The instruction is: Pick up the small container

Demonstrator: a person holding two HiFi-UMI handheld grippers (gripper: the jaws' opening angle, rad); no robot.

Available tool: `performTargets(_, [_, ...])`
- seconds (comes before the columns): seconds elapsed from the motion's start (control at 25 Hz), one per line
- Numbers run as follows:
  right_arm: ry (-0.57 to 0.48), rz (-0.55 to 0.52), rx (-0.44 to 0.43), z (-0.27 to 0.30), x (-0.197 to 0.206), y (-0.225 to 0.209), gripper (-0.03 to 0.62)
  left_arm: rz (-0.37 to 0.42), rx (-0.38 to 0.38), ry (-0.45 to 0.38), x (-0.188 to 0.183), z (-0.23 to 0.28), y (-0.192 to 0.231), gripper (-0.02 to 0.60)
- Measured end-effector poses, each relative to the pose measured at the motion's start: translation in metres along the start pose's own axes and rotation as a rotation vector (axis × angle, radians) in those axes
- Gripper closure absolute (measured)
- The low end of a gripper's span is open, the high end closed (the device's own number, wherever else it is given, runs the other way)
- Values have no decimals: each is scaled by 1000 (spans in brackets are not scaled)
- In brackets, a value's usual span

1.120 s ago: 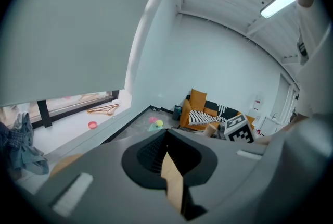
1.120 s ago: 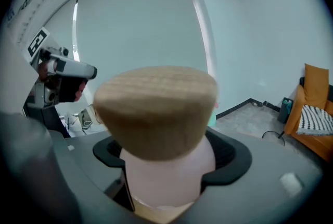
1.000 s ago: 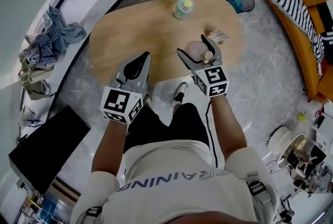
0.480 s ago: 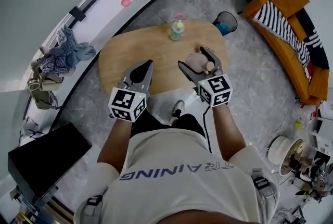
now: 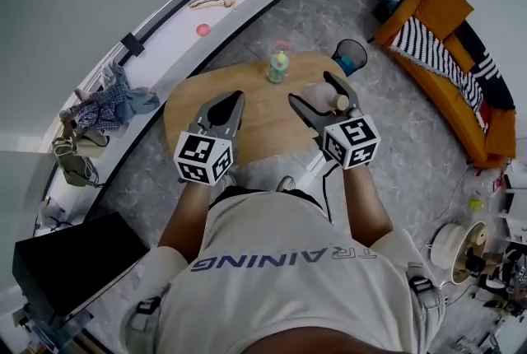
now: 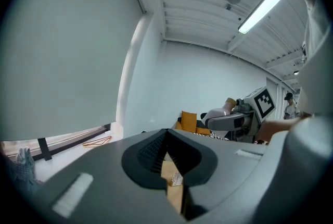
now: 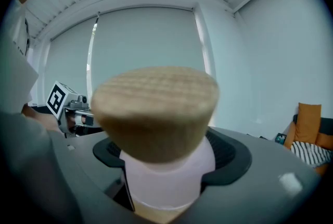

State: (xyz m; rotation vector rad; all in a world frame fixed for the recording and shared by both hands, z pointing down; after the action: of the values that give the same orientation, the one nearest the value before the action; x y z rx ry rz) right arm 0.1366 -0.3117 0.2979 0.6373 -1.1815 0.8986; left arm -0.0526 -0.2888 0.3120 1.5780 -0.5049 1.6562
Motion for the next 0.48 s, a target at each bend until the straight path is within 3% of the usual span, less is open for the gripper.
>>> performTargets(0.48, [-6,-3,-4,2,-5,1,168,16,9,-15,-11,6,1,583])
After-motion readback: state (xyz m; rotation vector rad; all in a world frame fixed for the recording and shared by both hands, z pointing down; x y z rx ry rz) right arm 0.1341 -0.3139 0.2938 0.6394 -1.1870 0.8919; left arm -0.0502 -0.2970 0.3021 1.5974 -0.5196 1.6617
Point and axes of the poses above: the fingertips, and each gripper's own axes: z forward along the fingers, y to its left, x out of its underside, the point moved 4 cm from there along -z, backward along the fingers, and after that the axes turned 7 degrees about x, right-handed, at the moved point
